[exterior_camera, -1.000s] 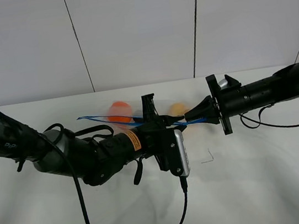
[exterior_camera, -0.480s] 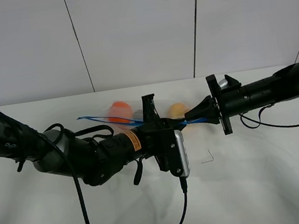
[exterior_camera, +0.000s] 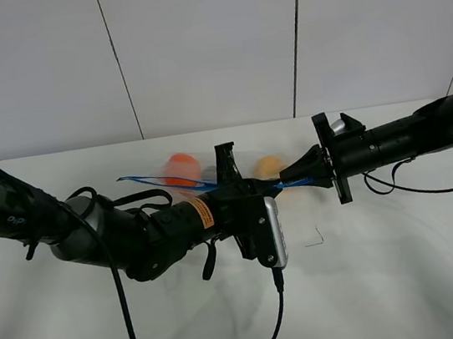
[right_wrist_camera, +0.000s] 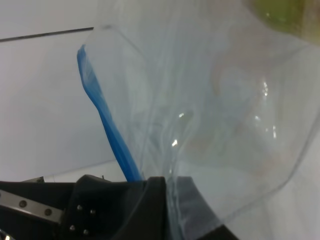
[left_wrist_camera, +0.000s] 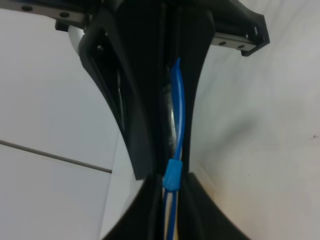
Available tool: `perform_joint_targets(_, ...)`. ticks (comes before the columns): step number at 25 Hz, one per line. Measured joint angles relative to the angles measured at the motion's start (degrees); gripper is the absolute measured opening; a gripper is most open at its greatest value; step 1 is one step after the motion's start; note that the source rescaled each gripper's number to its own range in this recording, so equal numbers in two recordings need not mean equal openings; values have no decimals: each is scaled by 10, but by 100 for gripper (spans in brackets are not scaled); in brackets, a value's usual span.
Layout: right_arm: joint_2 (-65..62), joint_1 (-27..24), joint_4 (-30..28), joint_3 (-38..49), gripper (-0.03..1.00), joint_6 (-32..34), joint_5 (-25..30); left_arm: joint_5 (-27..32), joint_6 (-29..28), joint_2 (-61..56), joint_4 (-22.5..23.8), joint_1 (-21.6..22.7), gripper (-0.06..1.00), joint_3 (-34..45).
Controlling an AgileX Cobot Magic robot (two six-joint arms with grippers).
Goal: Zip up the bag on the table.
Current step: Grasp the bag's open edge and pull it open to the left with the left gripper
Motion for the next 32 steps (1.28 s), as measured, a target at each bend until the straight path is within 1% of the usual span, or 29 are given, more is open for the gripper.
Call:
perform_joint_targets(6, 0, 0, 0, 0, 0, 0, 0, 0, 0, 0, 0, 0, 14, 0)
perform_joint_targets(11, 0, 0, 0, 0, 0, 0, 0, 0, 0, 0, 1, 0, 16, 0)
perform_joint_targets(15, 0, 0, 0, 0, 0, 0, 0, 3, 0, 0, 21, 0, 16, 0)
perform_joint_targets(17, 0, 0, -1, 0, 0, 0, 0, 6, 0, 0, 25, 0, 14, 0)
perform_joint_targets(20, 0, 0, -2, 0, 0, 0, 0, 8, 0, 0, 25, 0, 0, 0)
perform_joint_targets(27, 0, 0, -2, 0, 0, 0, -1, 14, 3, 0, 23, 1, 0, 0)
perform_joint_targets(32, 0, 0, 10, 0, 0, 0, -9, 12, 38, 0, -4, 16, 0, 0)
